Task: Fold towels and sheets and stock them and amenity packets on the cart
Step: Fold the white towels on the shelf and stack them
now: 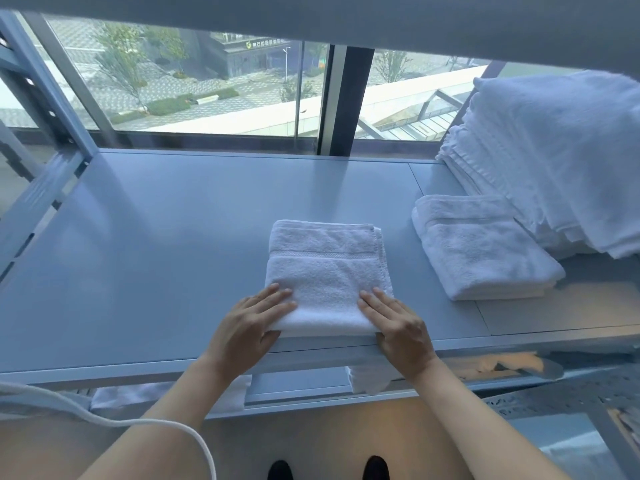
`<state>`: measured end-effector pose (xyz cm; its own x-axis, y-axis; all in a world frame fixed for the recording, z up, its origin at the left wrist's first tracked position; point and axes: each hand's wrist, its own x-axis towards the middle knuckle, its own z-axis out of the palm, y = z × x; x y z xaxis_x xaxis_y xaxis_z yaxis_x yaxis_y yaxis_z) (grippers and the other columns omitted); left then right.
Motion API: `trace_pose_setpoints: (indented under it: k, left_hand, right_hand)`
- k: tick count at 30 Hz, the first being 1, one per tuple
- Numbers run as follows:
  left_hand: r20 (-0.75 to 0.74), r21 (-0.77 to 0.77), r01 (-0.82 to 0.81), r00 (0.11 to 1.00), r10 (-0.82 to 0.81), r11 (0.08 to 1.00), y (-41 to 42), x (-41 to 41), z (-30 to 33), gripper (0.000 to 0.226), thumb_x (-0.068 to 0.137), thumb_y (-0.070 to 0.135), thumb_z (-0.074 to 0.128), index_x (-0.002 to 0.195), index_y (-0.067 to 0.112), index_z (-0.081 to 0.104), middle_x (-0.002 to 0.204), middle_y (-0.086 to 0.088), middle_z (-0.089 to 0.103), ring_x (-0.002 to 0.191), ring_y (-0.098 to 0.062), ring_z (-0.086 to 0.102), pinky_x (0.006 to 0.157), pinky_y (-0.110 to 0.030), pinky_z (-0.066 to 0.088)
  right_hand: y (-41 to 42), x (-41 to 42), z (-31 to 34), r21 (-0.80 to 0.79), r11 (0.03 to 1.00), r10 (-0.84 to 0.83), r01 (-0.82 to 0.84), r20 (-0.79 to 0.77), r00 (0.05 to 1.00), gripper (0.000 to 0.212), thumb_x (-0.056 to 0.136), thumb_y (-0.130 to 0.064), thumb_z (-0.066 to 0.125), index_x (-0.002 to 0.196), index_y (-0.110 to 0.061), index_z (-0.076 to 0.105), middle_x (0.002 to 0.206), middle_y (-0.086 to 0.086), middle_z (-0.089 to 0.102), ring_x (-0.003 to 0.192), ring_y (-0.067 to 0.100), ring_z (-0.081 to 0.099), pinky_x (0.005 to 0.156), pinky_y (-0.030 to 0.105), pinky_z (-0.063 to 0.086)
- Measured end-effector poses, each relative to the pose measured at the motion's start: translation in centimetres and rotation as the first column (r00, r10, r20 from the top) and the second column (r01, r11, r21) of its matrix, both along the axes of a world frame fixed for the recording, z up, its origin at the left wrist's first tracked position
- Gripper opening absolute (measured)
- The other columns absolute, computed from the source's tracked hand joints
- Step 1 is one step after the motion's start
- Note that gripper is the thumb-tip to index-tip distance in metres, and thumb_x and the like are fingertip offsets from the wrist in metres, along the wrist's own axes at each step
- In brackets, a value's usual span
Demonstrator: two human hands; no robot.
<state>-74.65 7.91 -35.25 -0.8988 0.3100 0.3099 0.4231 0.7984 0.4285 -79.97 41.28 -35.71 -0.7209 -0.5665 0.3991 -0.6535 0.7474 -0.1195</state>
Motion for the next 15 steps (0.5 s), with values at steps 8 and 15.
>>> trace_pose_setpoints:
  k: [8, 15]
  left_hand:
    - [0.131, -0.037, -0.026, 0.991, 0.031, 0.999, 0.8, 0.2, 1.2, 0.050, 0.098, 0.053, 0.040, 0.140, 0.037, 0.062, 0.162, 0.016, 0.037, 0.157, -0.009, 0.016, 0.119, -0.043, 0.027]
    - [0.168, -0.140, -0.031, 0.984, 0.055, 0.990, 6.4, -4.1, 2.5, 0.058, 0.102, 0.059, 0.036, 0.155, 0.035, 0.043, 0.170, 0.006, 0.021, 0.159, -0.018, 0.006, 0.126, -0.055, 0.010]
  right_hand:
    - [2.9, -0.2, 2.4, 0.058, 0.996, -0.083, 0.069, 0.273, 0.958, 0.073, 0.075, -0.003, 0.041, 0.141, -0.025, 0.063, 0.156, -0.014, 0.047, 0.150, 0.014, 0.037, 0.120, 0.057, 0.028]
    - [3.9, -3.4, 6.0, -0.049, 0.974, -0.203, 0.222, 0.252, 0.946, 0.051, 0.092, -0.021, 0.055, 0.142, -0.016, 0.061, 0.153, 0.000, 0.053, 0.147, 0.021, 0.042, 0.117, 0.045, 0.032]
